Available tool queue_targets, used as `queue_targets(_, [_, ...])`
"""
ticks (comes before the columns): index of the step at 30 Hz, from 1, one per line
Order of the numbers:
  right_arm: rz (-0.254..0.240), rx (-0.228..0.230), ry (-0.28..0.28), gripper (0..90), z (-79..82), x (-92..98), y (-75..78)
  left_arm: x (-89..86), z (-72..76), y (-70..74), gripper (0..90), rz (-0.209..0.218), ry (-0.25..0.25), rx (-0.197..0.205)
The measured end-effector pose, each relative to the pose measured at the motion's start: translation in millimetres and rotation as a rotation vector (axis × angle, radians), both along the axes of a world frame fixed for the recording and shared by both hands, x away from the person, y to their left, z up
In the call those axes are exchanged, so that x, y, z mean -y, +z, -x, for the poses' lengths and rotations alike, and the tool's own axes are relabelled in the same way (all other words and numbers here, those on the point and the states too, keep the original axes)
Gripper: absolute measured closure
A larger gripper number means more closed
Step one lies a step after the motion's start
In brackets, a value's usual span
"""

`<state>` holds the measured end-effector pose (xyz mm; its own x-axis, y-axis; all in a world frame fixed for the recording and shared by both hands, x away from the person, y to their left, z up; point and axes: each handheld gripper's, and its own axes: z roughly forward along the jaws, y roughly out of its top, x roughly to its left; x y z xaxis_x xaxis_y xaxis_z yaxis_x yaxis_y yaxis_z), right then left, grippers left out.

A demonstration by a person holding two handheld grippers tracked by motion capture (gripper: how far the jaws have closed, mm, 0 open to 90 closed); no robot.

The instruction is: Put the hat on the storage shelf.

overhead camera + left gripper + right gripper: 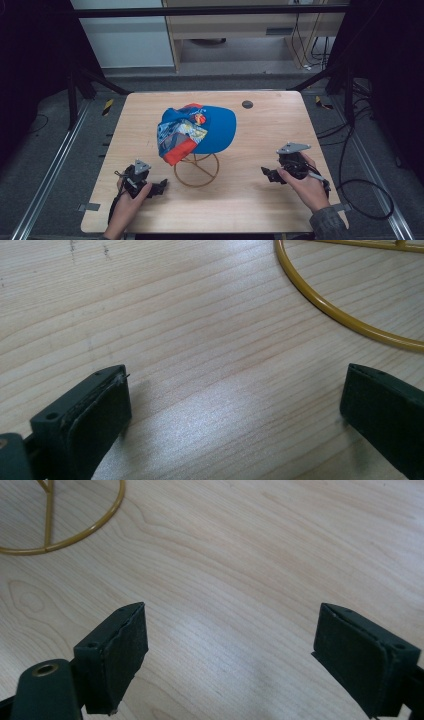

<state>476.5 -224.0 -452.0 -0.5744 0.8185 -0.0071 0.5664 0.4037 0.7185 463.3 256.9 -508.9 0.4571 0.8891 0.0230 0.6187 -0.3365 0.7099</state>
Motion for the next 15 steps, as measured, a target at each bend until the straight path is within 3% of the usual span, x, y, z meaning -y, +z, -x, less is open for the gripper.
queue_targets(15, [-0.022,-0.015,-0.039,12.8,7.4,1.7,-29.0,0.0,0.0,0.0,0.0,0.000,0.000,0.000])
